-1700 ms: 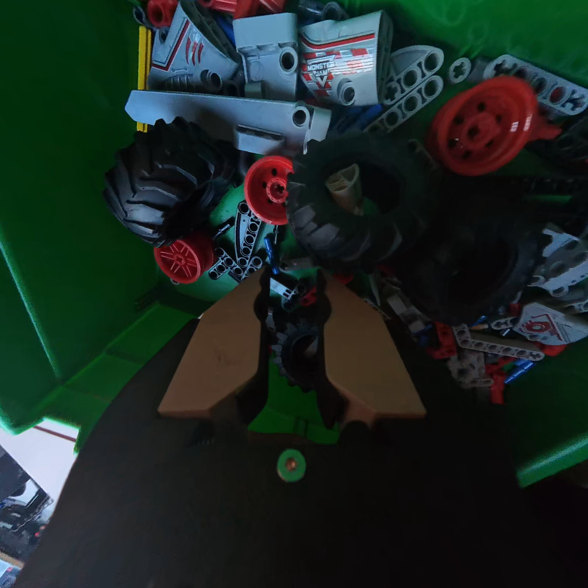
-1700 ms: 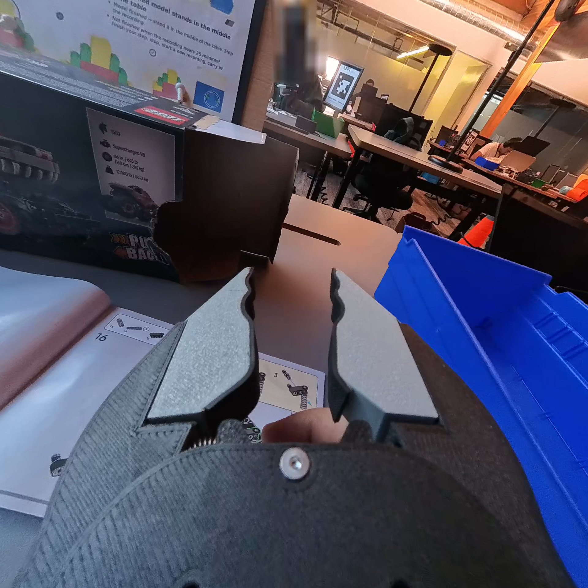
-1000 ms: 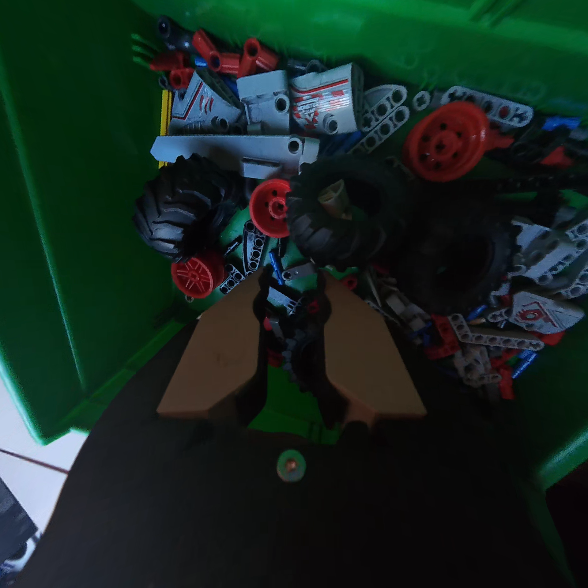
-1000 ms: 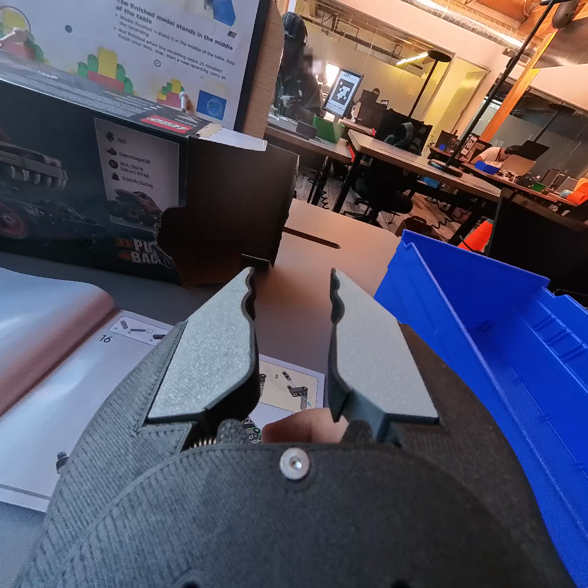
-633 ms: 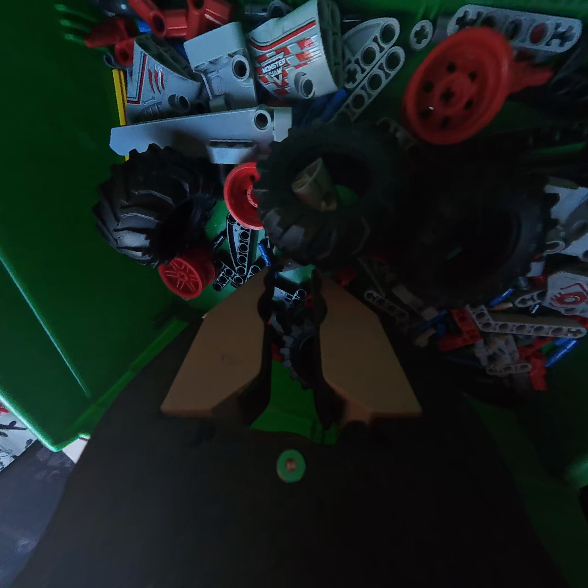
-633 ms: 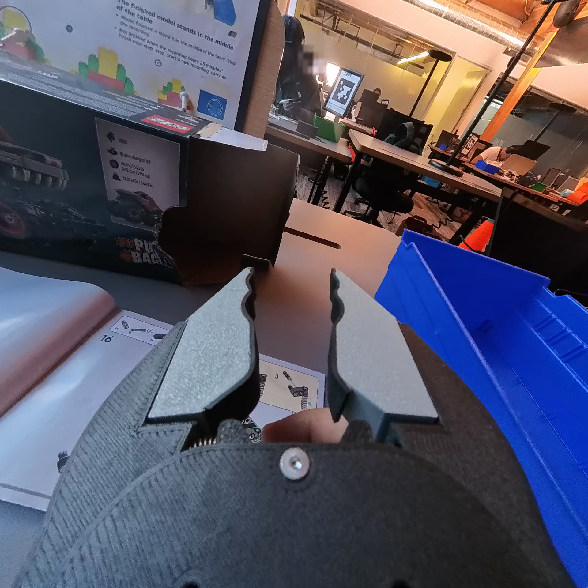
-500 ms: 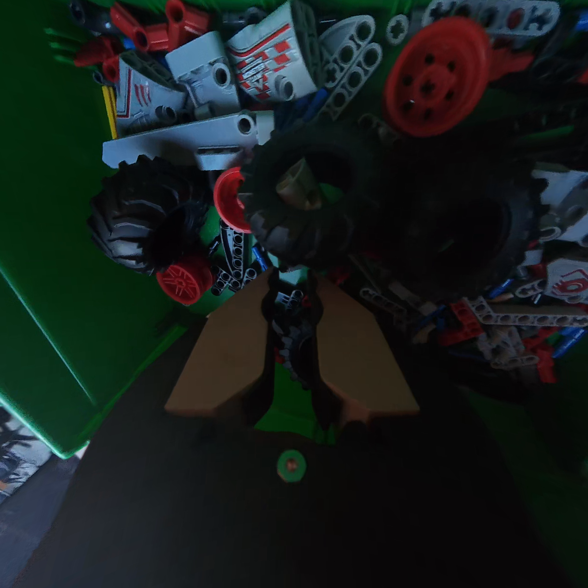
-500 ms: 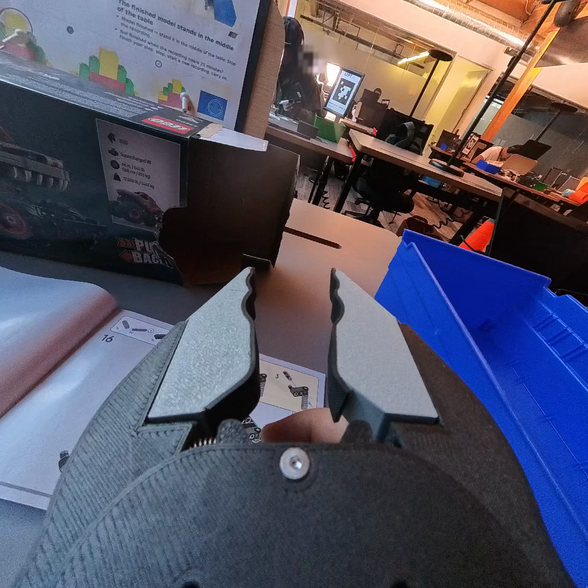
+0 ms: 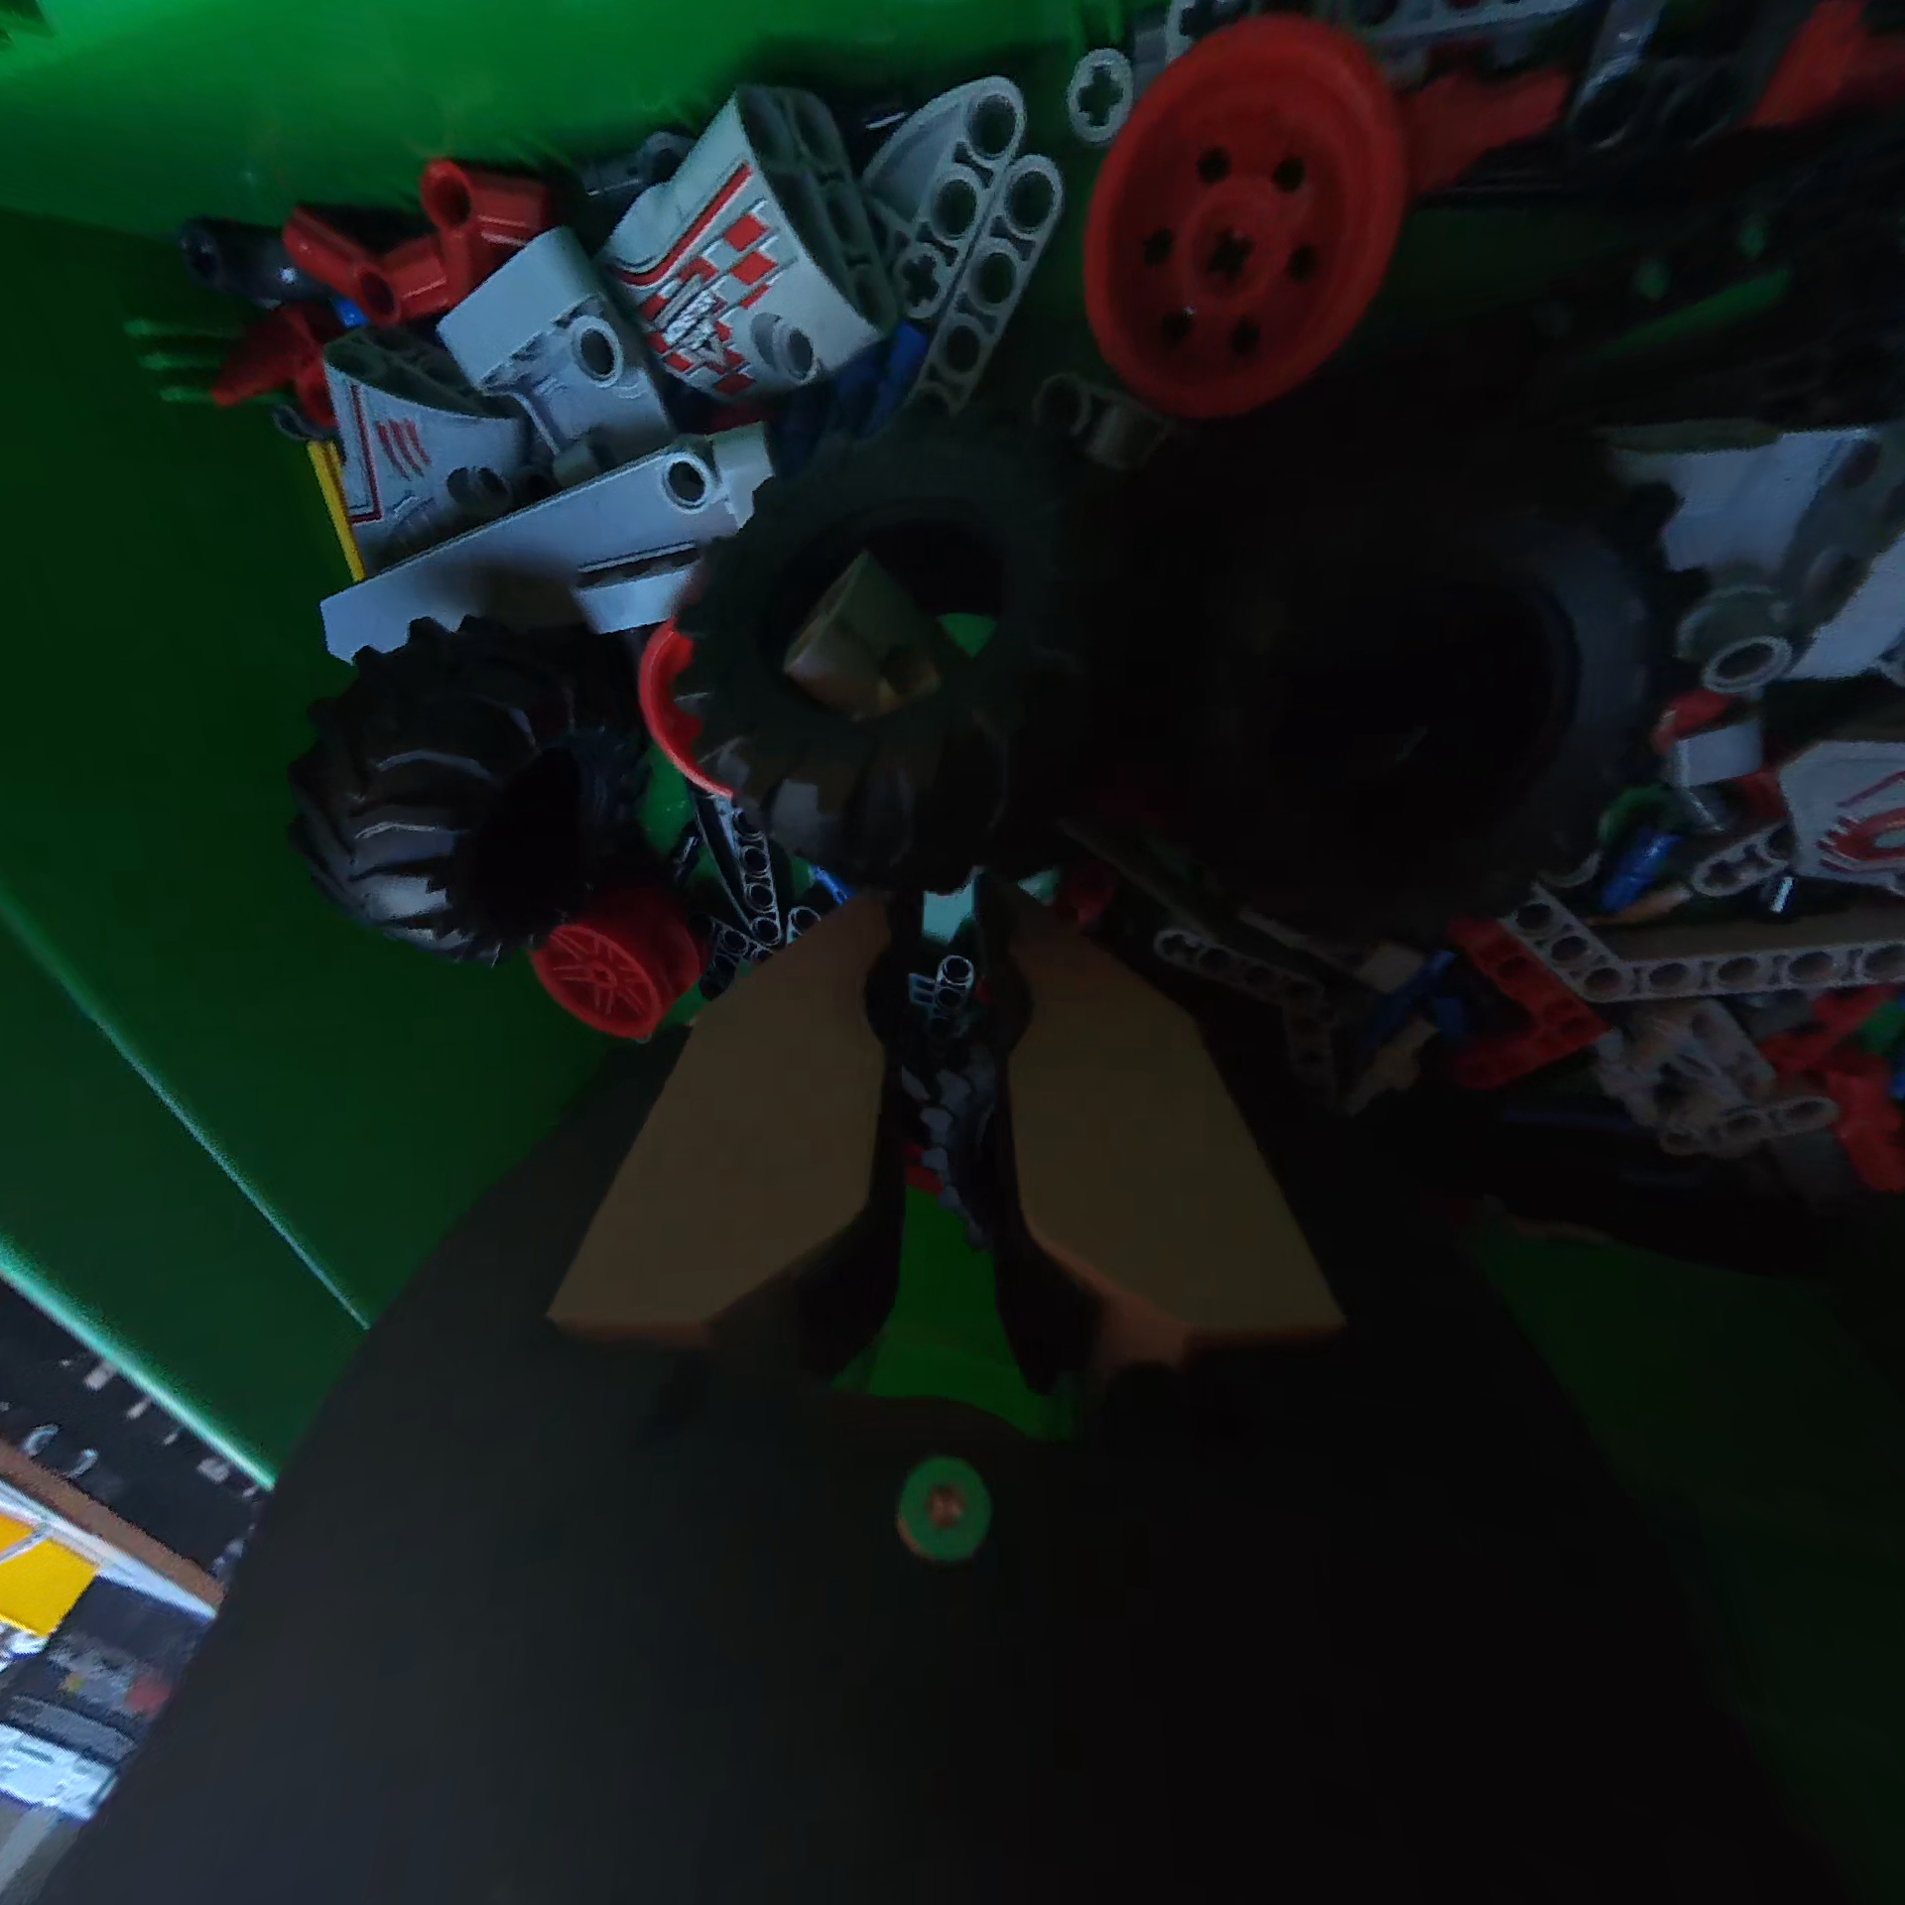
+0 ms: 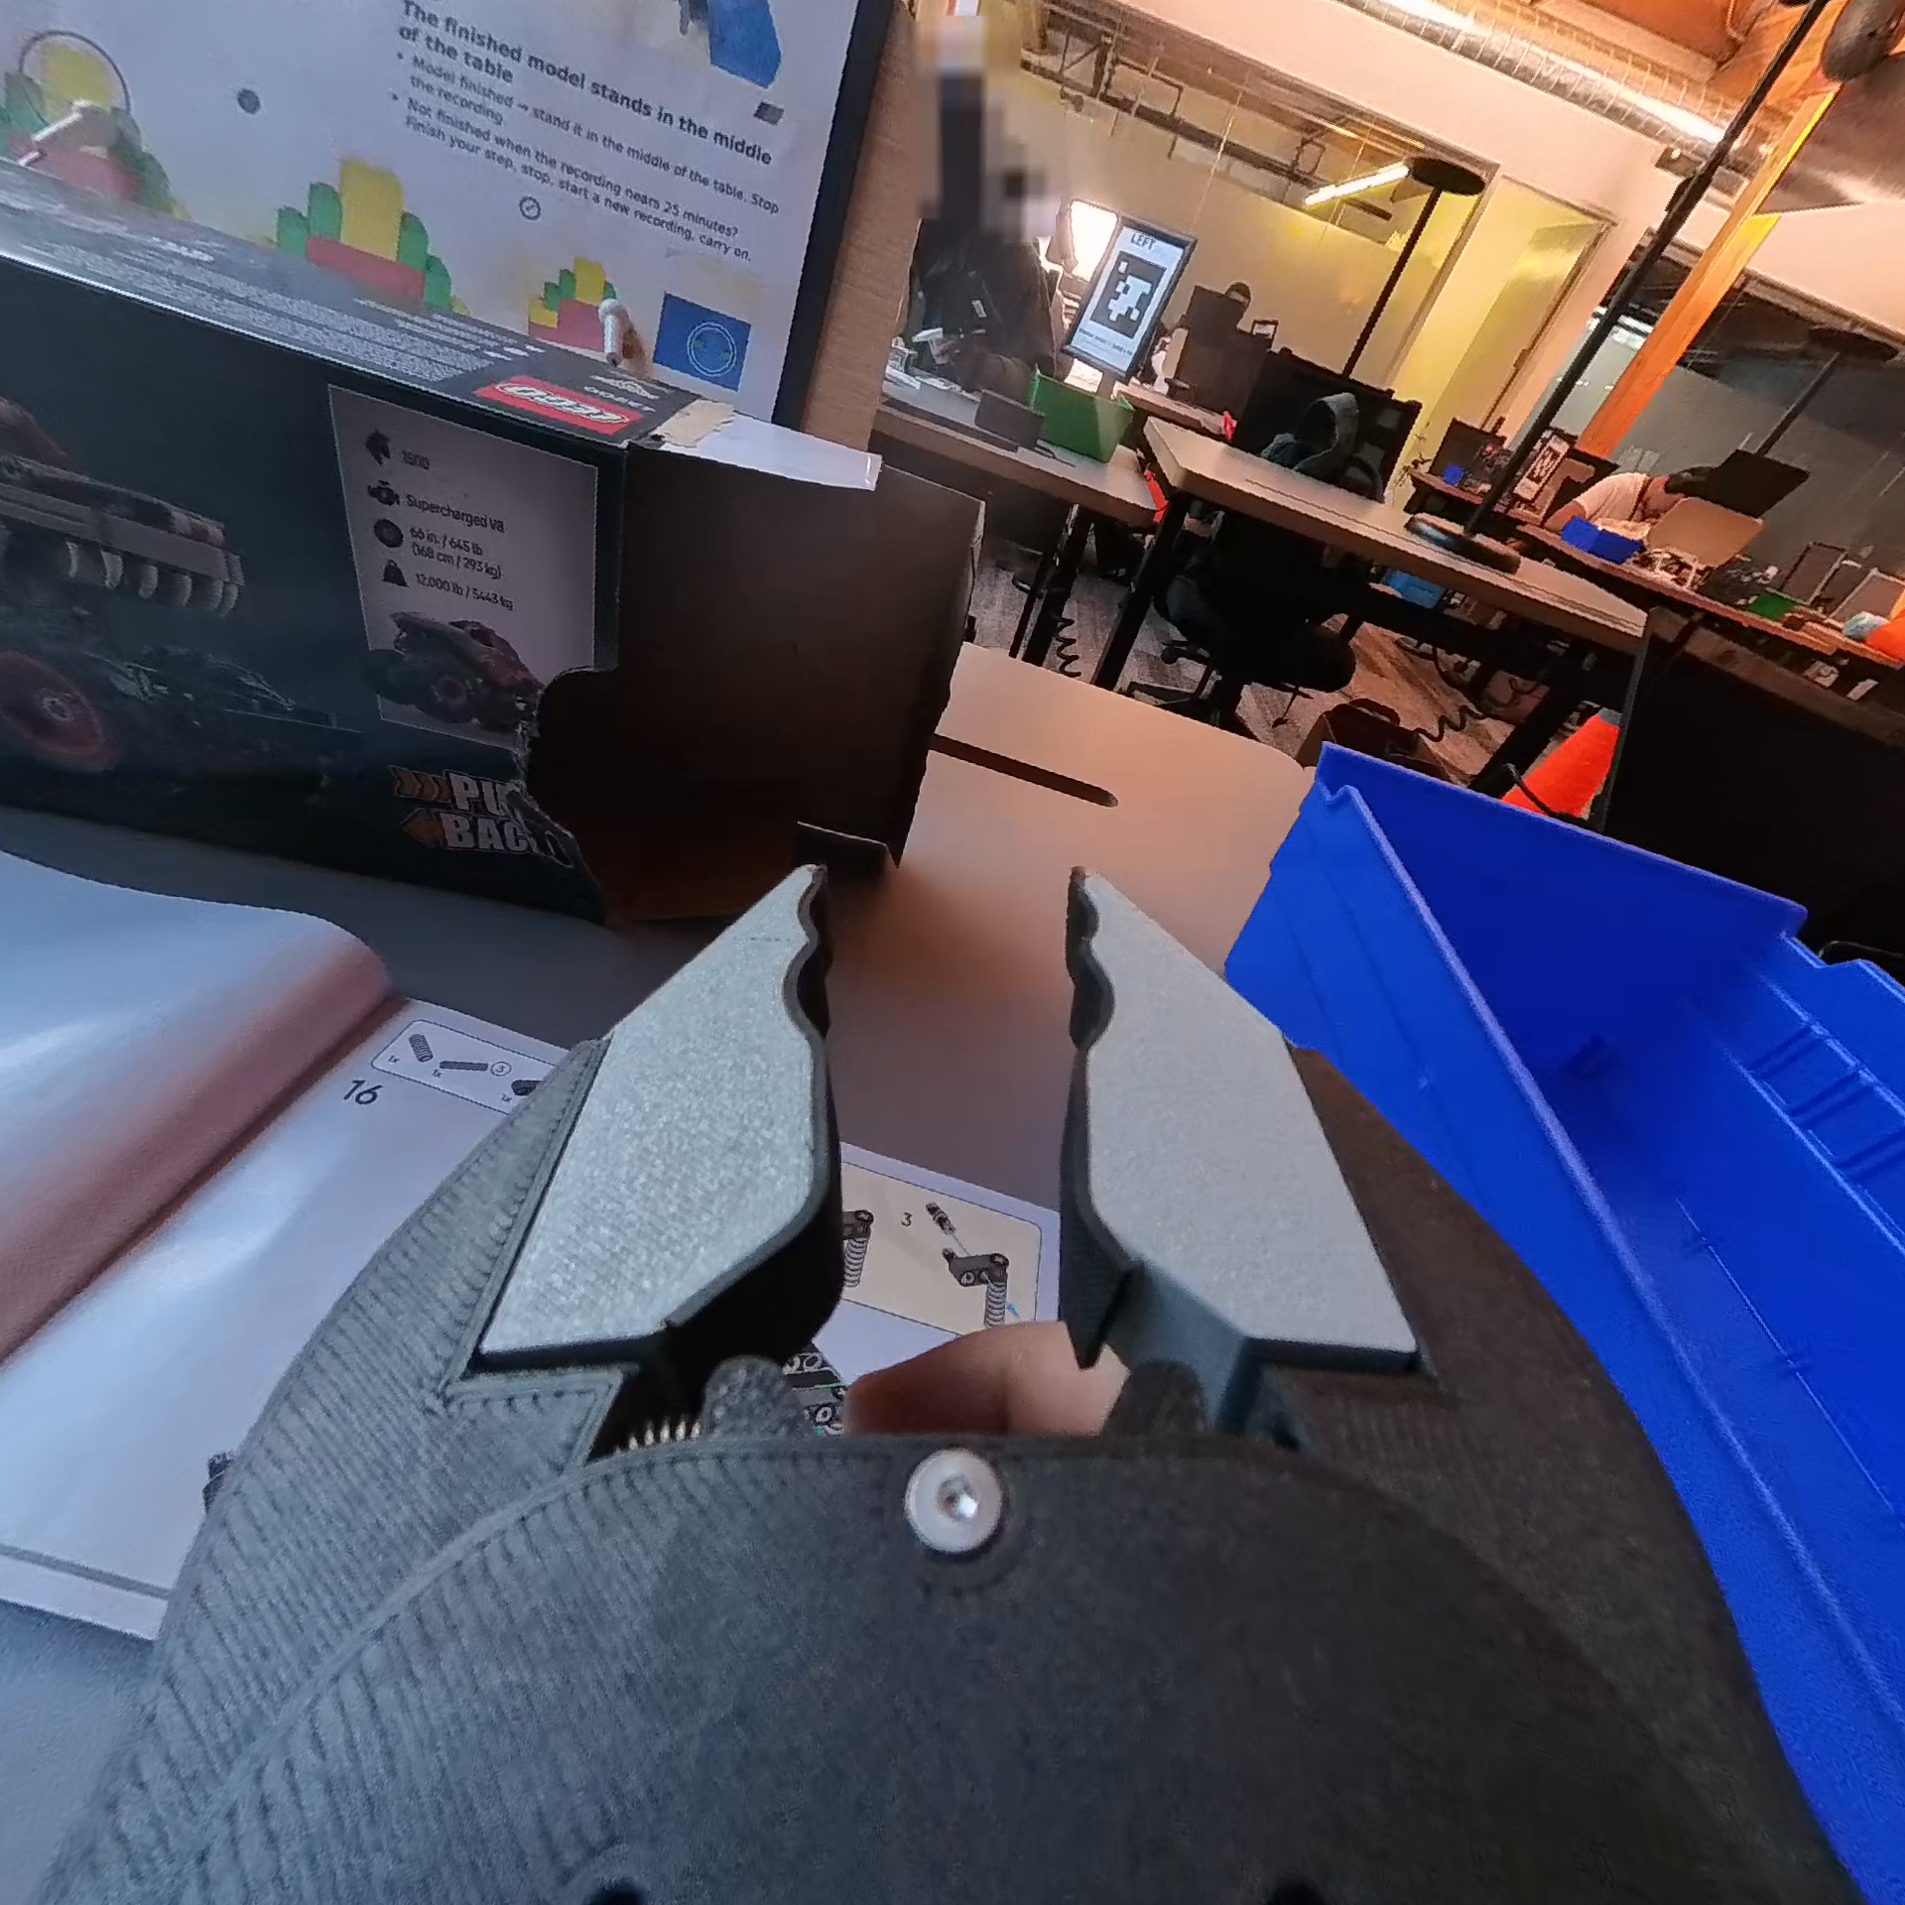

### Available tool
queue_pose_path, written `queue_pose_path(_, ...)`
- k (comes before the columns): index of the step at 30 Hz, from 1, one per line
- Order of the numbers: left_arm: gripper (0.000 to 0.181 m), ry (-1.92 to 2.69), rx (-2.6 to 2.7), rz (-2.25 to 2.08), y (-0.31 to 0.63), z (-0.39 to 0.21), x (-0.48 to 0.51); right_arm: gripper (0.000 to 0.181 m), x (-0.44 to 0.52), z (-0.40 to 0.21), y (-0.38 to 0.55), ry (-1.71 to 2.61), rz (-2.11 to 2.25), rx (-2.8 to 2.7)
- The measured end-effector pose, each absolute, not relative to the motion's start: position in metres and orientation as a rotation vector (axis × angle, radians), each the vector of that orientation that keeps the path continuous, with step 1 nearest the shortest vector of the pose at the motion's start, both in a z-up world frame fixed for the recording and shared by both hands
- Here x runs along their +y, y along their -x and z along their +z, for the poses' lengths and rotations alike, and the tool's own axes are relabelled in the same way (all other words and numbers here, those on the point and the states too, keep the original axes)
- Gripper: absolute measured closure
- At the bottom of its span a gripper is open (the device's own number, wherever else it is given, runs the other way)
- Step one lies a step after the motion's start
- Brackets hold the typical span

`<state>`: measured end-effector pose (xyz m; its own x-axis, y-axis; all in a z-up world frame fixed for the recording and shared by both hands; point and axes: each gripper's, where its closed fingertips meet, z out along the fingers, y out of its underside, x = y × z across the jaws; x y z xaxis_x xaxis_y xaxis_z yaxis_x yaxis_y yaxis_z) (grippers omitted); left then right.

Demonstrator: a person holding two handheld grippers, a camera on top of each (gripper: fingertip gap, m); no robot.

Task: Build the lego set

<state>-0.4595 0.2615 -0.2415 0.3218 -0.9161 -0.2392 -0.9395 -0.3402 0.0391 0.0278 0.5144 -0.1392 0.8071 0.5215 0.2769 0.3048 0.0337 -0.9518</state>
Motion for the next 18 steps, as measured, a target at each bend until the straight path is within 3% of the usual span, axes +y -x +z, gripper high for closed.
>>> queue_pose_path(18, 0.175, 2.433, 1.724, 0.348, 0.4613, -0.2385, 0.2646, 0.139, 0.5136, -0.1350, -0.0324, 1.559, 0.199, -0.648)
